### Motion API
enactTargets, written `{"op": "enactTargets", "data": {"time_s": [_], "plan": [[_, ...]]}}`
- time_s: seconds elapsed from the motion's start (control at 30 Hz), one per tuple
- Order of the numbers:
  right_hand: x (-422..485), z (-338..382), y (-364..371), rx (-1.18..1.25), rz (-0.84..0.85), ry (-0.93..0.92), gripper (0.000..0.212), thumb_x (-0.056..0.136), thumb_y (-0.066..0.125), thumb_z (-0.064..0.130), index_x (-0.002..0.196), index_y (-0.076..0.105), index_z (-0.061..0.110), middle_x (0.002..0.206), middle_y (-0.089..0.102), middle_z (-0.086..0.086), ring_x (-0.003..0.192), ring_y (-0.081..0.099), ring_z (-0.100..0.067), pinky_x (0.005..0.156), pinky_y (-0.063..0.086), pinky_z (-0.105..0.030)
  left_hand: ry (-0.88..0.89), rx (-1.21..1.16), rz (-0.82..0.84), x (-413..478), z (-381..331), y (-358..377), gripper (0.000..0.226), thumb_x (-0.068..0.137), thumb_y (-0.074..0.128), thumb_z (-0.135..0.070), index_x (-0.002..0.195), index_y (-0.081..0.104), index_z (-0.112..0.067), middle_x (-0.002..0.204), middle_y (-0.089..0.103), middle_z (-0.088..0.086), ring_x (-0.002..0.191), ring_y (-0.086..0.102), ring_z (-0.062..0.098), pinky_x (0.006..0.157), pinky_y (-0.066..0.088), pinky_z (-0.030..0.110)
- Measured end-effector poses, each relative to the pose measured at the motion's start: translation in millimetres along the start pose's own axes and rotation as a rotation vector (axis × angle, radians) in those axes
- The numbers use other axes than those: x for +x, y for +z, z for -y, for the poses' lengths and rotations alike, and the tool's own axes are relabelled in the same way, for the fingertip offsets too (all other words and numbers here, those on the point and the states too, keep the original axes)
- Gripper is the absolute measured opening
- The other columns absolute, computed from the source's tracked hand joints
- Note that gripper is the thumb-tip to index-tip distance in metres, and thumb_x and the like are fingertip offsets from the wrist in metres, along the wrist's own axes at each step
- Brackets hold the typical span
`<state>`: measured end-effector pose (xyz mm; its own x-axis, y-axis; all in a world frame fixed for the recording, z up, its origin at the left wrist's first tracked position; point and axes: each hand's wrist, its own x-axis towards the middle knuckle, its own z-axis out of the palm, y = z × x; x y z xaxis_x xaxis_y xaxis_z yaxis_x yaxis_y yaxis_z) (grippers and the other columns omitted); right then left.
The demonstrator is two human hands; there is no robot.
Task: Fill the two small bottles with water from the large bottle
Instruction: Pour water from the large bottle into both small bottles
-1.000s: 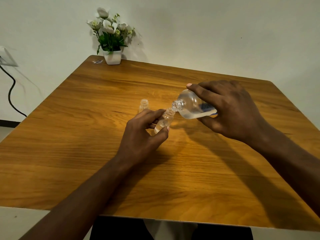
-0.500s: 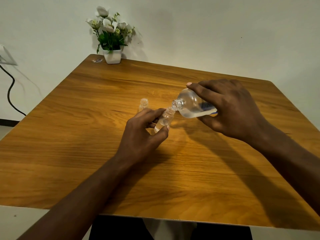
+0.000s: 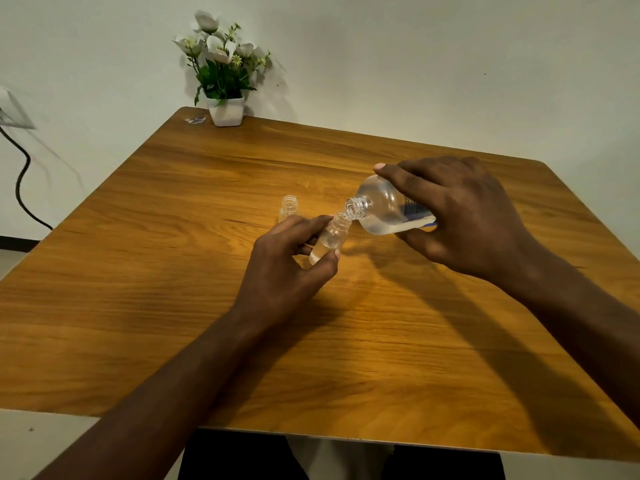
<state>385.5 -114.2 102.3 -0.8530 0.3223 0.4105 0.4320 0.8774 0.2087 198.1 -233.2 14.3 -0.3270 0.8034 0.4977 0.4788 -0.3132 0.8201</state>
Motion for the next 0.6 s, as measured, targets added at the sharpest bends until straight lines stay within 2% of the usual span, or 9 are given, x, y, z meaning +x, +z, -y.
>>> {"op": "enactTargets", "data": {"time_s": [0.6], "plan": [[0.0, 0.1, 1.0, 0.0, 0.005, 0.001, 0.074, 0.075, 0.079, 0.025, 0.141, 0.047, 0.014, 0.129, 0.06, -0.013, 0.116, 0.055, -0.037, 0.089, 0.041, -0.048, 0.002, 0.008, 0.006, 0.2, 0.4, -0.2, 0.044, 0.077, 0.069, -0.015, 0.121, 0.064, -0.015, 0.097, 0.066, -0.002, 0.087, 0.063, 0.009, 0.08, 0.054, 0.032]]}}
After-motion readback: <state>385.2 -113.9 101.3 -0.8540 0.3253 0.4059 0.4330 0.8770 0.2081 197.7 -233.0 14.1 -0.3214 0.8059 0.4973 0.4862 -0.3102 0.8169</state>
